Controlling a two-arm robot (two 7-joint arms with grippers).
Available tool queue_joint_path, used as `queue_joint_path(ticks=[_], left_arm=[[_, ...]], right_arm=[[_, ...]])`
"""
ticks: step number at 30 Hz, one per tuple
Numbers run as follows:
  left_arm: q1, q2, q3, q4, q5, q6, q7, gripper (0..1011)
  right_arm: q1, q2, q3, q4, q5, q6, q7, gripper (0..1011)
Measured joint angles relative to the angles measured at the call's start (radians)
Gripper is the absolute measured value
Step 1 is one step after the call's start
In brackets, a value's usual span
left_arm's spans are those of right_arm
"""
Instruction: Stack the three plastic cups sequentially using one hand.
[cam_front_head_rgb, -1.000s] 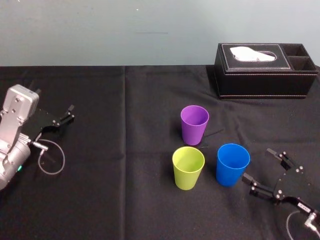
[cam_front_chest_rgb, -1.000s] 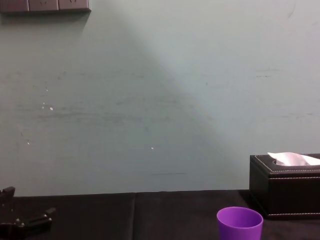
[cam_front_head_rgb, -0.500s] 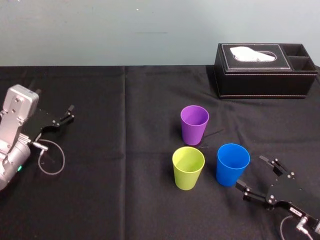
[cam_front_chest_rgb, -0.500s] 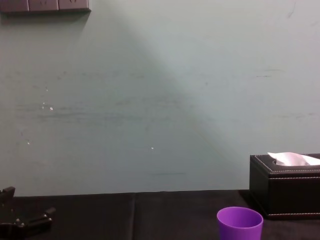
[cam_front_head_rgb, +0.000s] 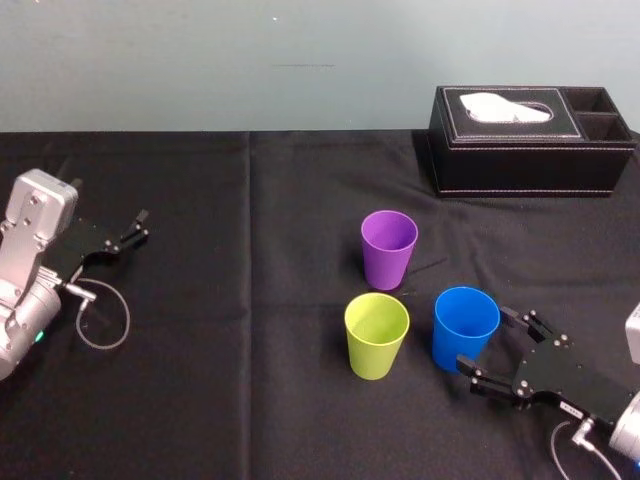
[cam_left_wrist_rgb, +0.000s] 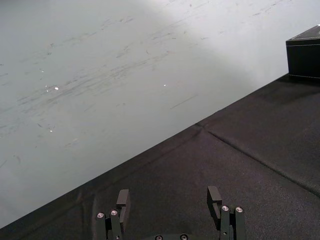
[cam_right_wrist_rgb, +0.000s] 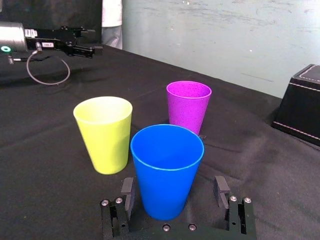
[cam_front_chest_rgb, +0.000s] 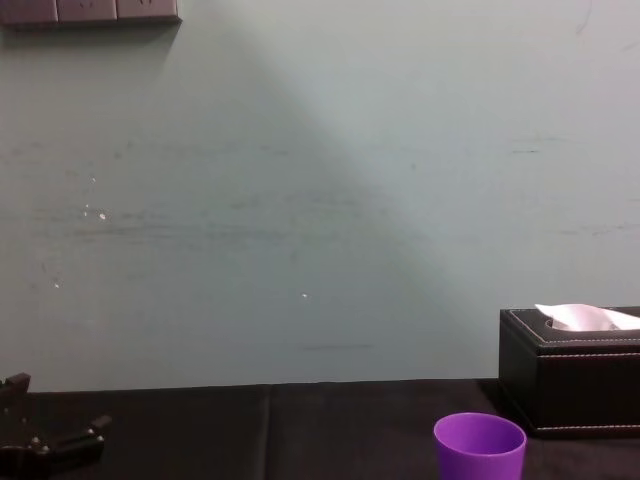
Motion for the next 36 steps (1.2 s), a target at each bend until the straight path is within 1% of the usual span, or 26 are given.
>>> queue_joint_path(ticks=[11,14,15,20,28,33,34,35,36], left_arm=[[0.000,0.000,0.000,0.000,0.000,0.000,0.000,1011],[0.000,0.000,0.000,0.000,0.000,0.000,0.000,1011],[0.000,0.000,0.000,0.000,0.000,0.000,0.000,1011],[0.000,0.000,0.000,0.000,0.000,0.000,0.000,1011],[0.000,0.000,0.000,0.000,0.000,0.000,0.000,1011],[0.000,0.000,0.000,0.000,0.000,0.000,0.000,1011],[0.000,0.000,0.000,0.000,0.000,0.000,0.000,1012],[0.000,0.000,0.000,0.000,0.000,0.000,0.000,1011],[0.000,0.000,0.000,0.000,0.000,0.000,0.000,1011]], right_arm=[[0.071,-0.041,-0.017,0.036,-0.034,0.034,0.036,1000],[0.096,-0.058,-0.026,0.048,-0.050,0.045,0.046,1000],[0.096,-0.058,-0.026,0.048,-0.050,0.045,0.046,1000],[0.129,-0.082,-0.036,0.068,-0.066,0.052,0.054,1000],[0.125,-0.079,-0.035,0.066,-0.065,0.052,0.054,995],[0.122,-0.077,-0.034,0.064,-0.063,0.051,0.054,863],[0.122,-0.077,-0.034,0.064,-0.063,0.051,0.054,863],[0.122,-0.077,-0.034,0.064,-0.063,0.051,0.054,812],[0.122,-0.077,-0.034,0.064,-0.063,0.051,0.054,796]])
